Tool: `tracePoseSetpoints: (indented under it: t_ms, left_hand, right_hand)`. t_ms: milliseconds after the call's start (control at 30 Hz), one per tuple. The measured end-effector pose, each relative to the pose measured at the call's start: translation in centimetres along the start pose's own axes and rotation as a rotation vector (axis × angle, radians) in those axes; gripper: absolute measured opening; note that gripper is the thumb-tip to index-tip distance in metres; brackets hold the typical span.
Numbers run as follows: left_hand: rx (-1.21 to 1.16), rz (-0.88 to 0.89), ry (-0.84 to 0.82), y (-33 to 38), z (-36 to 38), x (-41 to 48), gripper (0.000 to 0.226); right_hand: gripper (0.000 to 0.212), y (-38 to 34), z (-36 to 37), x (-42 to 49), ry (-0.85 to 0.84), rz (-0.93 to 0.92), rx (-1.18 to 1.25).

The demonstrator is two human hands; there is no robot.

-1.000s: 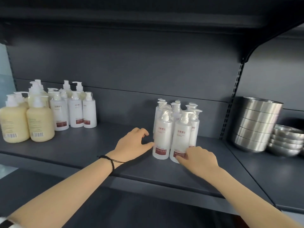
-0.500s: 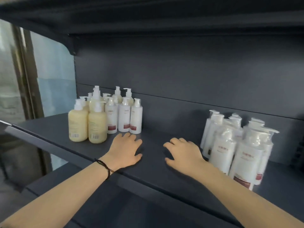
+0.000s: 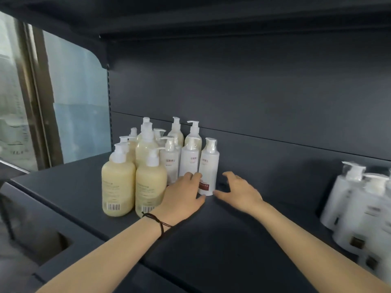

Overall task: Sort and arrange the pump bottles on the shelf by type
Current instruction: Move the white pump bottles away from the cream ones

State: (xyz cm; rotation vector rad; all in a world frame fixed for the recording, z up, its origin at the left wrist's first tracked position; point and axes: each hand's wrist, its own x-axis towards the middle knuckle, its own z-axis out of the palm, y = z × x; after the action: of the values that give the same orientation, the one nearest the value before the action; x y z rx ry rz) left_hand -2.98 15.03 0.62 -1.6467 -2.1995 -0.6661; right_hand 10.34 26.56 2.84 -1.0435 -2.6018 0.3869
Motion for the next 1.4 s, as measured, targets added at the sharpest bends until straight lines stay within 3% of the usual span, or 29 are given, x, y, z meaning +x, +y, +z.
tracePoseSetpoints:
  t_ms: [133,233,333,433,733,867,1167,1400]
  left_hand:
    - [-0.024,-0.008,0.055,-0.7,1.0,1.3,0.045]
    - [-0.035,-0.025,0.127,-1.1,1.5,1.9,0.042]
    - [-0.085,-0.054,0.192,-1.3,1.9,2.1,0.056]
    - [-0.211,-0.089,0.264,-1.3,2.0,2.6,0.068]
    - [-0.356,-0.334,0.263,0.6,4.1,4.4,0.094]
    - [-0.428,-0.397,0.34,0.3,4.6,5.5,0.091]
    - [-0.327,-0.519,0.445,1.4,6.6,6.7,0.088]
    - [-0.5,-0.446,0.489,-0.1,6.6,6.5,0.077]
  right_hand:
    - [0.084,-0.3,1.6,3.8,0.045,0.103,0.534]
    - [0.073,-0.7,2.6,5.9,0.113,0.069,0.742]
    - [0.064,-0.9,3.4,6.9,0.134,0.069,0.871]
    - [0.053,-0.6,3.6,7.2,0.167,0.054,0.847]
    - [0.046,1.9,2.3,7.1,0.125,-0.018,0.816]
    - [0.044,2.8,2.1,7.4,0.12,-0.033,0.819]
    - [0.044,3.7,1.9,7.7,0.112,-0.056,0.817]
    - [0.047,3.5,1.9,7.2,0.118,-0.031,0.814]
